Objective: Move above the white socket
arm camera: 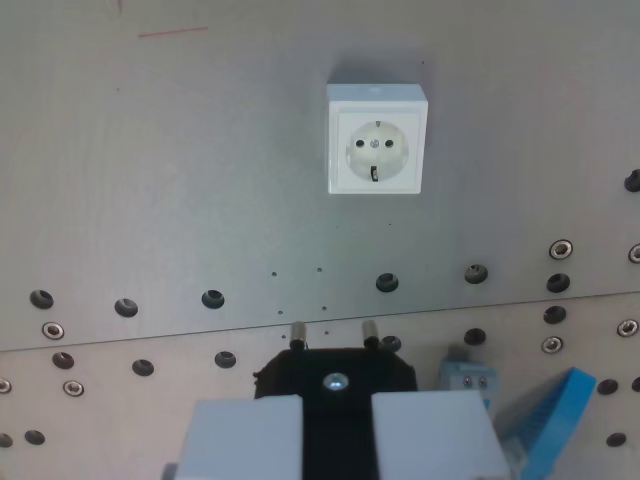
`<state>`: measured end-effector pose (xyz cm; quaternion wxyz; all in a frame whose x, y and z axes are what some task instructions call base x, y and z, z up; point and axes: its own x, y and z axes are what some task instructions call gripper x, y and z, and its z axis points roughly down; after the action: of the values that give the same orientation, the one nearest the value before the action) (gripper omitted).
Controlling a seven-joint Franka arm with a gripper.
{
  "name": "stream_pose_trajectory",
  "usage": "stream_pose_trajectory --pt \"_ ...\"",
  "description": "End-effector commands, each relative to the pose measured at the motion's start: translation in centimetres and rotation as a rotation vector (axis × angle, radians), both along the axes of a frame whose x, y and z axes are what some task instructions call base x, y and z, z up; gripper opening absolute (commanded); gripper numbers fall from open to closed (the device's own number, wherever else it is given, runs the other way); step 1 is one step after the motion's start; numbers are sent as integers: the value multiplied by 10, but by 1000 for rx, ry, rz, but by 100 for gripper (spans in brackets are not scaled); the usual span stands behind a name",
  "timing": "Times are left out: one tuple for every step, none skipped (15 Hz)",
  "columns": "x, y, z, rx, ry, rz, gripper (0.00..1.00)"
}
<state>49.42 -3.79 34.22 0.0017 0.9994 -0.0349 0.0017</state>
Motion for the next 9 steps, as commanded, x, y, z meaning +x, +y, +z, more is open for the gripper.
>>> stream_pose_trajectory --pt "0 0 0 0 0 0 0" --pt "0 0 0 0 0 0 0" --pt "0 0 0 0 0 0 0" --pt "0 0 0 0 0 0 0" --pt "0 0 0 0 0 -1 0" --pt "0 0 -1 0 0 0 0" --pt "0 0 -1 -1 -1 0 0" --pt "0 0 -1 -1 -1 0 0" --pt "0 0 -2 -1 -2 0 0"
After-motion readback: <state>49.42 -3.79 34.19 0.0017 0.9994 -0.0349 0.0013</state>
